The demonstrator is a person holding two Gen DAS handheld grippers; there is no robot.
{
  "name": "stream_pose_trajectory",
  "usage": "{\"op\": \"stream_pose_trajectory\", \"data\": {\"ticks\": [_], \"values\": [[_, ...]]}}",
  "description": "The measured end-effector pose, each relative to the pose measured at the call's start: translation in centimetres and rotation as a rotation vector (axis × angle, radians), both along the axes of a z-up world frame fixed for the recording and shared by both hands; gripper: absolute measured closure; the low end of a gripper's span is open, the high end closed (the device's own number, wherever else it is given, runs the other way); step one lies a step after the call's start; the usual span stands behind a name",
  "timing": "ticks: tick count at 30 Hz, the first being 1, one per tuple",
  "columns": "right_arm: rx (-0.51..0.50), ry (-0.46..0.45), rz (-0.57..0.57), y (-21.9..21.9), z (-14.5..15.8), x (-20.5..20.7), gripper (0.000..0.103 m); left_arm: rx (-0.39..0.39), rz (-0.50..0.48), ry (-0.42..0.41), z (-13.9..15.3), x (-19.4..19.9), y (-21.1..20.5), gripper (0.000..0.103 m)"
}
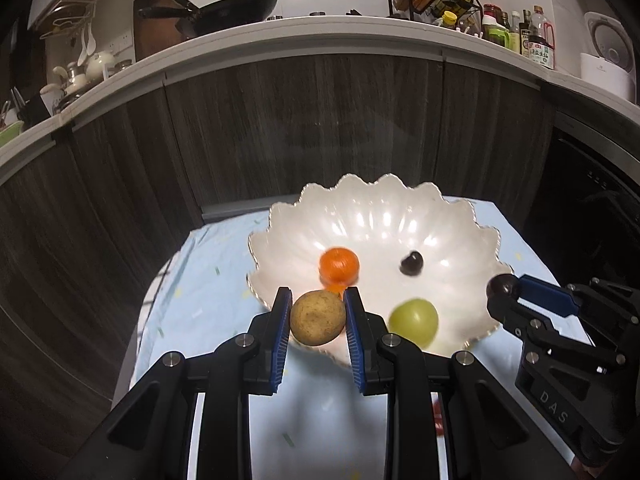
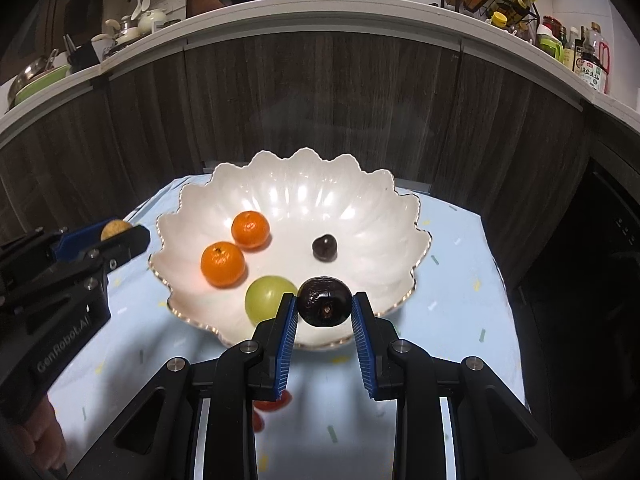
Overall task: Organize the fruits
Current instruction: 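Carry the brown fruit into the bowl with the left tool while the right tool drops the cherry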
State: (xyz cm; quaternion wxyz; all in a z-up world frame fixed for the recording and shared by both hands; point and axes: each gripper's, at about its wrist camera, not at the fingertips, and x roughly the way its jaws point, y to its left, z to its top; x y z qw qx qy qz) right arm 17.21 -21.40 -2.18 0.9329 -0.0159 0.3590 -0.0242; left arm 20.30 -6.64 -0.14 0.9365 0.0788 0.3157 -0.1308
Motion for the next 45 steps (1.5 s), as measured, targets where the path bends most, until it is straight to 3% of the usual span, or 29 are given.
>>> {"op": "stream_pose_trajectory", "data": {"ticks": [16, 27, 30, 31, 36, 45], "values": [[-0.020, 0.027, -0.049, -1.6, -1.0, 6.3, 0.073, 0.023, -0.004, 0.036, -1.1, 7.7, -1.1, 0.076], [-0.020, 0.073, -0.054, -2.0, -3.3, 7.7, 0.073, 0.057, -0.004, 0.107, -4.0, 9.2, -1.5, 0.075], [-0.046, 0.063, -0.057, -1.7, -3.2, 7.6, 0.072, 0.067, 0.002, 0.102, -4.0, 9.0, -1.4, 0.067], [-0.050, 0.059, -0.056, -1.6, -3.1, 7.5, 0.071, 0.073, 0.008, 0.094, -3.9, 8.9, -1.4, 0.064], [-0.078, 0.005, -0.080, -1.6, -2.3, 6.8, 0.035, 0.074, 0.021, 0.068, -3.5, 8.3, -1.2, 0.046], [-0.087, -0.067, -0.102, -1.7, -0.2, 5.1, 0.024, 0.073, 0.028, 0.038, -2.1, 6.7, -1.2, 0.028]]}}
